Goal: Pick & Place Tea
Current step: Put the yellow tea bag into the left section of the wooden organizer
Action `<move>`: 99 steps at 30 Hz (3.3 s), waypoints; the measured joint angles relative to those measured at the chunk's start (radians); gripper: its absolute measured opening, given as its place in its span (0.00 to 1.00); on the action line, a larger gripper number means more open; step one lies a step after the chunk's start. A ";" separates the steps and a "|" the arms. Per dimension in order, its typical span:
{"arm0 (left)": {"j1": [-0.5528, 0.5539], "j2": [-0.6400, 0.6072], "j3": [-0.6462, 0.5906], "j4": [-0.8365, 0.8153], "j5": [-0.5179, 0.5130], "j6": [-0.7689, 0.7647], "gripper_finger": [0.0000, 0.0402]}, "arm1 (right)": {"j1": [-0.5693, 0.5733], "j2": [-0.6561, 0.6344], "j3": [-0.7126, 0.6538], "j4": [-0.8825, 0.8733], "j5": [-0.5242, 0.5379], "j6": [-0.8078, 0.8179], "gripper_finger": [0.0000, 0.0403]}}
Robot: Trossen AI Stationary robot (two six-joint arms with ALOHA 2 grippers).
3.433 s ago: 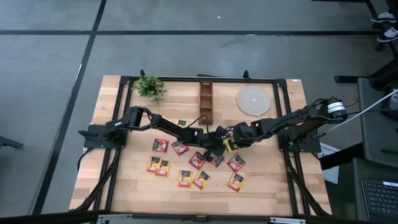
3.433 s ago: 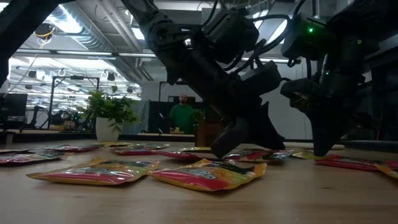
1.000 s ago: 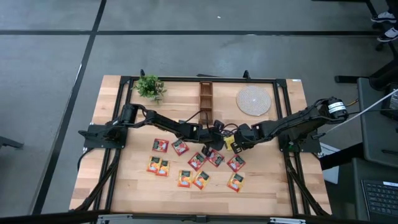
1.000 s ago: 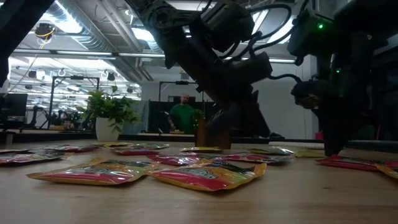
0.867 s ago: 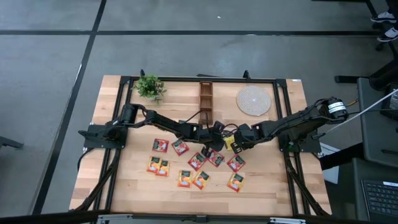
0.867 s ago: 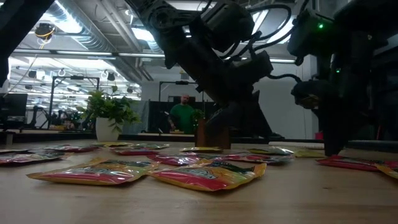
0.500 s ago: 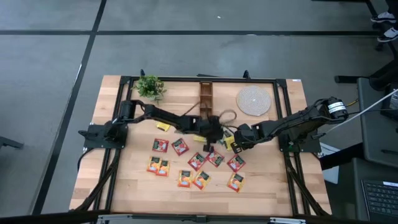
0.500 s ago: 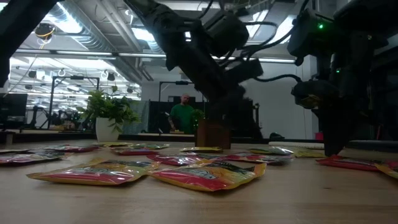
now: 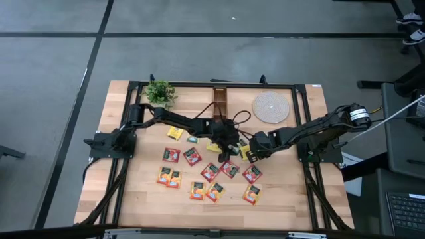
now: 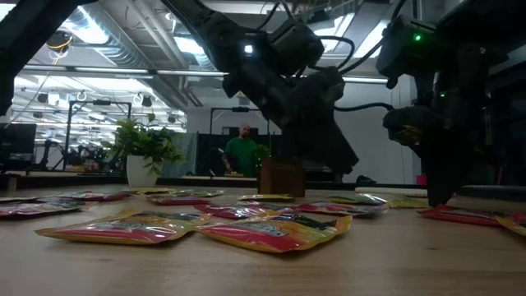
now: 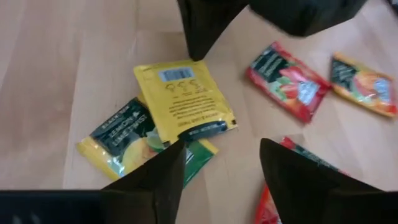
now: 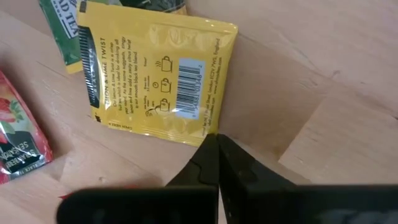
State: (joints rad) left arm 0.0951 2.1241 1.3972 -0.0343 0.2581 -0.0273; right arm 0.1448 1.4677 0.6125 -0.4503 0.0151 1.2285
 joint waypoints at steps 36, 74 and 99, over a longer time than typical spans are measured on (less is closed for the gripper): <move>-0.033 -0.078 -0.006 -0.114 -0.024 -0.190 0.53 | 0.005 0.000 -0.002 0.009 0.010 -0.005 0.00; -0.117 -0.123 -0.156 0.034 0.024 -0.604 0.53 | 0.024 0.004 -0.004 0.130 -0.105 -0.224 0.00; -0.049 -0.094 -0.212 0.267 0.073 -0.770 0.53 | 0.024 0.001 -0.002 0.143 -0.096 -0.242 0.00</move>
State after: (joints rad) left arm 0.0461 2.0303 1.1847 0.2326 0.3311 -0.7968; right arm 0.1684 1.4689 0.6109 -0.3077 -0.0807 0.9867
